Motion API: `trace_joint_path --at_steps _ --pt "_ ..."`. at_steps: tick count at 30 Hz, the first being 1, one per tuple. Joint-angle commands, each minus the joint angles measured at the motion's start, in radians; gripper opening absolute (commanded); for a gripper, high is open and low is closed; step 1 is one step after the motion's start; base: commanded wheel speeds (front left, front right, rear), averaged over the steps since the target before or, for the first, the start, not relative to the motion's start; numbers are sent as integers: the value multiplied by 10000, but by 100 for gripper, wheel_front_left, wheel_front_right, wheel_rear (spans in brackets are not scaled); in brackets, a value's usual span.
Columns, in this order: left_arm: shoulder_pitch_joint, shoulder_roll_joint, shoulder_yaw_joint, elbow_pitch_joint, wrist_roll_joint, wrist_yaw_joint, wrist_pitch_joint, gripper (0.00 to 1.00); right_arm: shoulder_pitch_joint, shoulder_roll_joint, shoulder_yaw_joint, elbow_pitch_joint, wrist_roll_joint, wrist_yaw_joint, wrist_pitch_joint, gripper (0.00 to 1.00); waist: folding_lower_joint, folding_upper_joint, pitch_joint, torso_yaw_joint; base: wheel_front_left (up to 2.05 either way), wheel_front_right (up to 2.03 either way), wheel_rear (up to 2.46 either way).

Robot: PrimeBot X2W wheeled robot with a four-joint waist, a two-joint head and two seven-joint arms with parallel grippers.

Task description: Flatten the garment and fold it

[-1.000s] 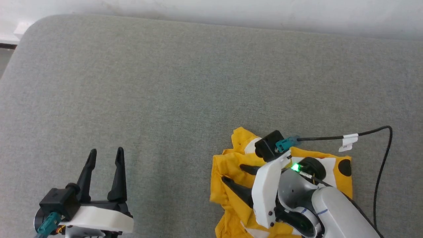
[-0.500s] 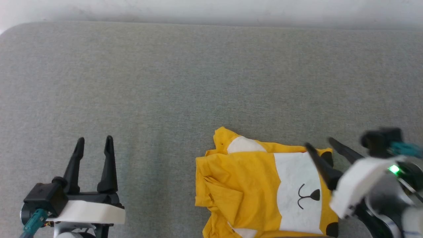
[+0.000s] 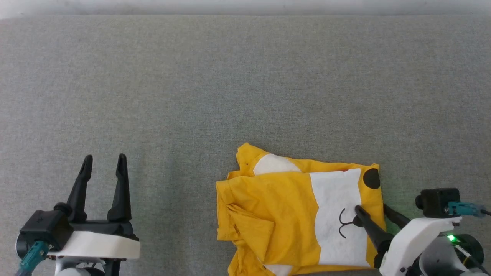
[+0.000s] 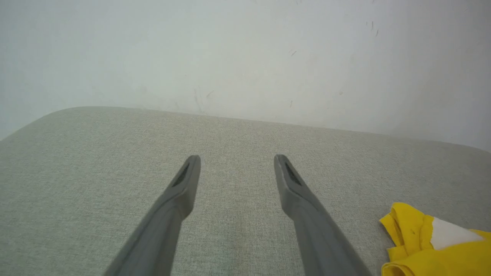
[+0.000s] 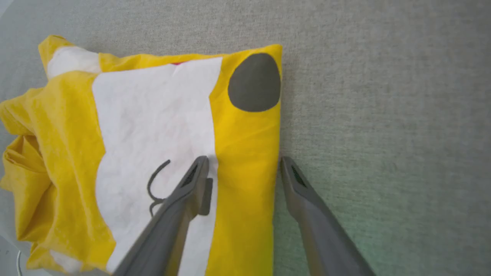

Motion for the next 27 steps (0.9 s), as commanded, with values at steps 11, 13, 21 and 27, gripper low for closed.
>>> trace_joint_path --at_steps 11,13,21,27 --pt "-568 203 -296 -171 210 -126 239 100 -765 49 92 1258 368 -6 -197 0 0 0 -55 297 0 0 0" --pt "-624 183 -343 -224 232 -126 228 100 -903 -59 101 1131 298 -6 -269 0 0 0 -89 203 0 0 0" --pt "-812 265 -487 -393 330 -157 293 100 -1924 -740 -260 828 -272 -6 -364 0 0 0 45 -593 0 0 0" --pt "-1002 527 -431 -749 423 -149 476 100 -2783 -1596 -453 877 -744 -6 383 0 0 0 574 -1363 0 0 0"
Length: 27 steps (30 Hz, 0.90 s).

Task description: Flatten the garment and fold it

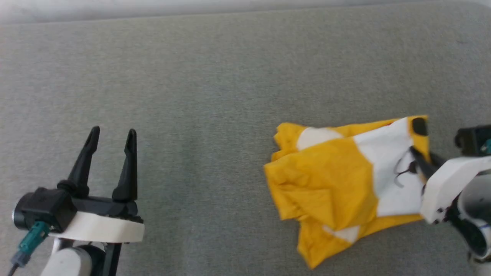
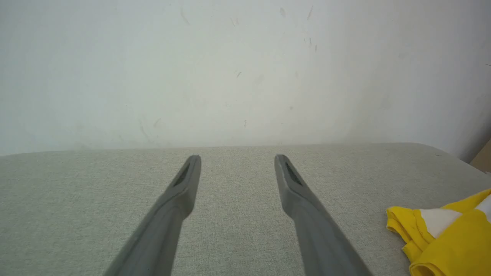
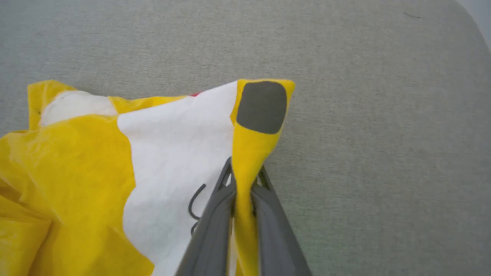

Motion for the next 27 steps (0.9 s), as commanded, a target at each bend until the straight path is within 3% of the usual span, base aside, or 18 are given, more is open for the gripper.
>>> trace_joint_path --at_steps 1,9,17,25,26,27 --pt "-270 135 56 -178 126 -46 55 100 -396 -330 -156 7 -232 -9 187 0 0 0 562 -607 0 0 0" --pt "-704 703 603 -1024 293 97 178 100 -1521 -1629 -833 305 -1102 -9 624 0 0 0 1721 -1433 0 0 0" --pt "-1165 1181 961 -1646 467 59 116 100 -2202 -2586 -1840 952 -2102 -9 693 0 0 0 2884 -1639 0 0 0" --pt "-1509 1156 1334 -2085 375 -12 -282 100 -2938 -2810 -2399 1995 -2540 -9 -77 0 0 0 3731 -1613 0 0 0" --pt "-1538 1173 1366 -2116 414 -36 -319 100 -3020 -2746 -2406 2093 -2586 -9 -153 2 0 0 3803 -1615 0 0 0" --pt "-1566 1188 1392 -2142 458 -63 -352 100 -3100 -2680 -2417 2184 -2635 -9 -224 21 0 0 3864 -1615 0 0 0"
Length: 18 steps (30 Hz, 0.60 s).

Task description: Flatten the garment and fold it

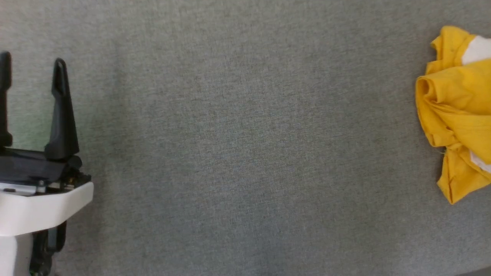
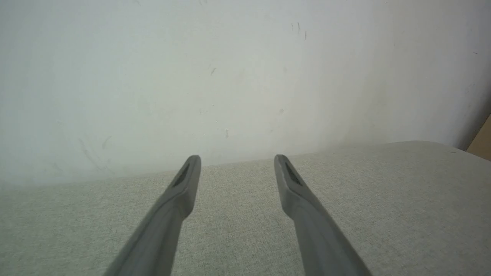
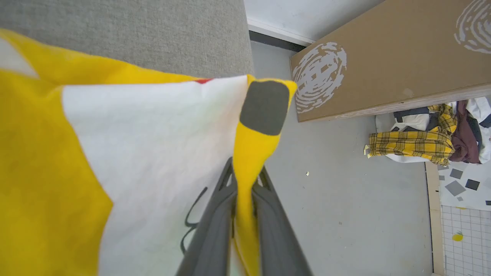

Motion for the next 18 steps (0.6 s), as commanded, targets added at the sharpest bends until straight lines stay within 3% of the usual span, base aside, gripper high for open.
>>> trace_joint_path --at_steps 1,2,3,13,18 --pt "-218 63 86 -95 147 -114 -109 100 -288 176 -45 182 -154 -11 -193 42 -2 0 476 -88 0 0 0" --pt "-225 93 78 -90 217 -149 -129 100 -343 234 -55 277 -209 -11 -281 80 -2 0 501 -88 0 0 0" --pt "-235 94 70 -81 260 -172 -146 100 -379 276 -46 370 -246 -11 -340 100 -2 0 516 -85 0 0 0" --pt "-259 -365 -26 154 292 -357 -233 100 -362 480 -483 739 -170 -11 -1018 100 -2 0 -138 39 0 0 0" --pt "-119 -980 -135 610 86 -429 -242 100 115 856 -936 382 232 -11 -1776 100 -2 0 -950 343 0 0 0"
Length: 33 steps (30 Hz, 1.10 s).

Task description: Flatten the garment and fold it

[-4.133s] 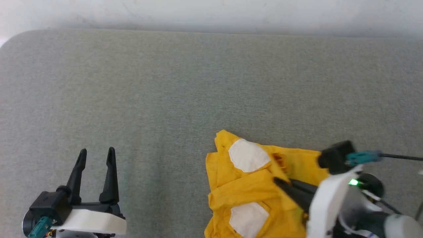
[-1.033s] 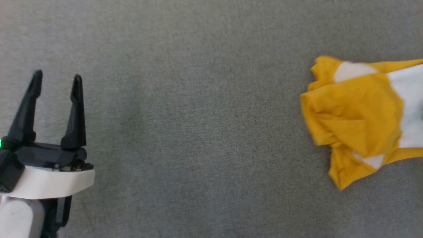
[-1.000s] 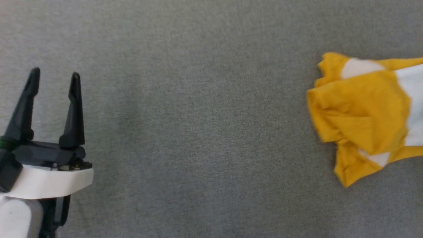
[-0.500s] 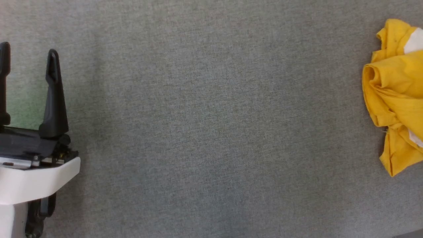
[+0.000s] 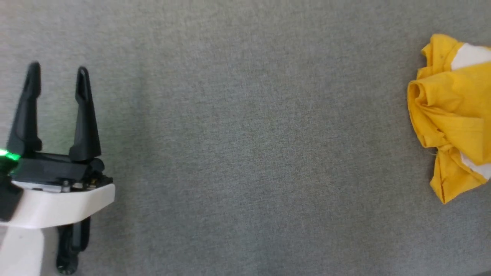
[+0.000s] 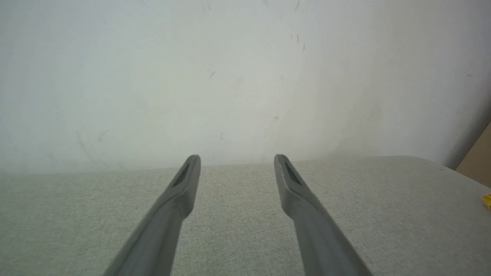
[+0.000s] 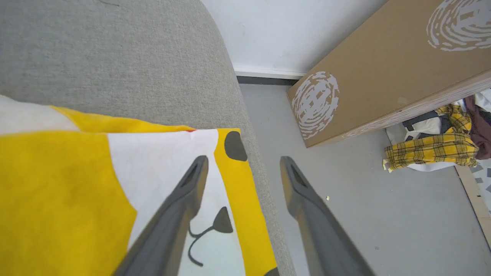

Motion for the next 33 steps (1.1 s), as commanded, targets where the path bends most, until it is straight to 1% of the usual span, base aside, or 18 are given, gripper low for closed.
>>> trace_joint_path --at_steps 1,5,9,11,14,18,23,29,33 --pt "46 -90 -20 183 38 -18 -43 100 283 204 -25 -159 93 -9 -234 100 1 0 -720 333 0 0 0" --pt "276 -570 -39 612 -102 -2 -45 100 1020 1000 161 -815 240 -9 -971 100 1 0 -1502 586 0 0 0" --pt "666 -984 139 879 -118 86 -46 100 1812 2154 671 -1519 416 -9 -1648 100 1 0 -2251 785 0 0 0" --pt "916 -1067 72 1049 -109 -25 -46 100 2166 2530 948 -1730 473 -9 -1975 100 1 0 -2579 889 0 0 0" --pt "1151 -1200 149 1249 12 32 -46 100 2564 3028 1242 -2038 420 -9 -2427 100 1 0 -3007 1042 0 0 0" --pt "1418 -1401 195 1390 286 76 -46 100 2887 3432 1460 -2394 294 -9 -3209 100 1 0 -3540 1181 0 0 0" --pt "1779 -1616 103 1693 534 36 -47 100 3118 3695 1654 -2584 -42 -9 -4327 100 1 0 -4097 1297 0 0 0" --pt "2363 -1931 19 2071 779 40 -47 100 3540 3735 1930 -2054 29 -9 -5361 100 1 0 -4684 1446 0 0 0" --pt "2773 -2131 -67 2303 980 41 -47 100 3991 3737 1932 -1534 -268 -9 -5873 100 1 0 -5070 1622 0 0 0"
